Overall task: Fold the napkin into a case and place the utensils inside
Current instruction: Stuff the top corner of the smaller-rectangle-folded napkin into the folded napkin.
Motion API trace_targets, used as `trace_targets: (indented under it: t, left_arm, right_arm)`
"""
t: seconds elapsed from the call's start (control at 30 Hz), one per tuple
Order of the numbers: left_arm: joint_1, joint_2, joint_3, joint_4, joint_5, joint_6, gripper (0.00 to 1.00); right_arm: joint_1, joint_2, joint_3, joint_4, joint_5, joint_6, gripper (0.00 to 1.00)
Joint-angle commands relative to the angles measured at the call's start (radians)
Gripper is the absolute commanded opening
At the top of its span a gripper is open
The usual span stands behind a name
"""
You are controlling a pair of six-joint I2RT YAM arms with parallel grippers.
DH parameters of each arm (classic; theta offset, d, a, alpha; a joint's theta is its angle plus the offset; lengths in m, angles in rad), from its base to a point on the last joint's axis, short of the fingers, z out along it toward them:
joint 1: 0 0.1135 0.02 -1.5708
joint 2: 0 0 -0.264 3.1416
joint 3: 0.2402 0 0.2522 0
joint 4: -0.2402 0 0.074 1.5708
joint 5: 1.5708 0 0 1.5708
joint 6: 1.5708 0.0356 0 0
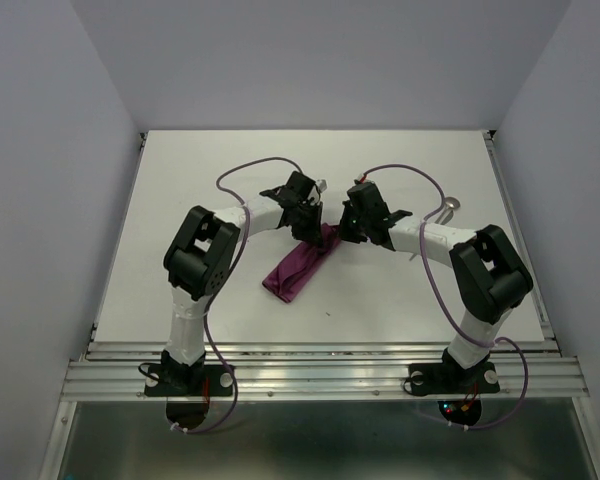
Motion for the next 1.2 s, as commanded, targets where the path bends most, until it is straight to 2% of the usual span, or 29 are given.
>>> trace_targets:
  t: [0.0, 0.6, 1.17]
  left_arm:
    - [-0.009, 0.007, 0.048, 0.018, 0.043, -0.004, 0.00]
    - [-0.014, 0.027, 0.041, 0.084, 0.159, -0.050, 0.00]
    - [-0.020, 0.056, 0.061, 0.154, 0.176, -0.125, 0.00]
  right_arm:
    - [0.007, -0.002, 0.036, 0.046, -0.010, 0.003, 0.01]
    - [0.007, 0.003, 0.042, 0.041, -0.021, -0.002, 0.01]
    - [0.007, 0.013, 0.045, 0.037, -0.036, -0.003, 0.01]
